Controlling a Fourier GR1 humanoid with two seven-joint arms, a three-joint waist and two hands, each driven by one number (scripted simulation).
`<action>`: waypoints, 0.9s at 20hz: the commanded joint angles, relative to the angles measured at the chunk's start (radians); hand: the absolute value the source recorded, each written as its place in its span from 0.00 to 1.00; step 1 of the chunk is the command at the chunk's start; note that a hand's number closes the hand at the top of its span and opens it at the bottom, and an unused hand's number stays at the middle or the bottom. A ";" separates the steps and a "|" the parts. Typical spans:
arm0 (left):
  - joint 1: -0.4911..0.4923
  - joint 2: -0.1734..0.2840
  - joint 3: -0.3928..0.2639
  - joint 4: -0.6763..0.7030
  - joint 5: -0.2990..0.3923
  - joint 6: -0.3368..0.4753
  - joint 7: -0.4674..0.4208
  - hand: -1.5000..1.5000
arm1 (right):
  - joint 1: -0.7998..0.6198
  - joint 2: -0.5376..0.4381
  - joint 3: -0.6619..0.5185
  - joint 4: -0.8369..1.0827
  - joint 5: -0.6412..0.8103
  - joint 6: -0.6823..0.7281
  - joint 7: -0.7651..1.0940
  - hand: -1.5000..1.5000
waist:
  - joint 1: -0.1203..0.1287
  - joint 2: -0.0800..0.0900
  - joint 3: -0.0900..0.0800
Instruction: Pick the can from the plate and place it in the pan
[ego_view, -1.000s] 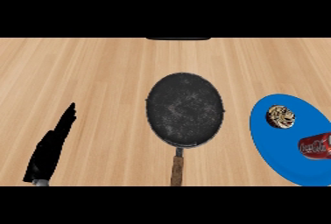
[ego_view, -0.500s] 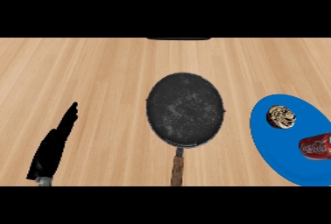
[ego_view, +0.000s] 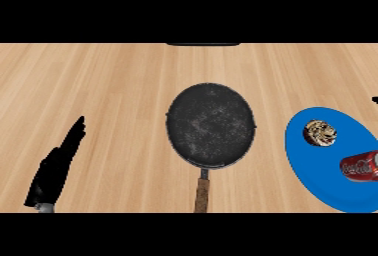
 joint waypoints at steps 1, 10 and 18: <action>-0.015 -0.028 0.025 0.049 -0.009 -0.012 -0.030 0.50 | 0.016 0.067 0.014 0.023 0.069 0.040 0.003 0.00 | -0.005 0.001 0.000; -0.024 -0.047 0.035 0.018 -0.048 -0.005 0.012 0.50 | 0.019 0.096 0.088 0.010 0.133 0.028 0.086 0.00 | -0.004 0.001 0.000; 0.003 -0.042 0.083 0.021 -0.029 -0.068 -0.017 0.50 | 0.089 0.085 0.048 -0.039 0.132 0.084 0.115 0.00 | -0.010 -0.001 0.000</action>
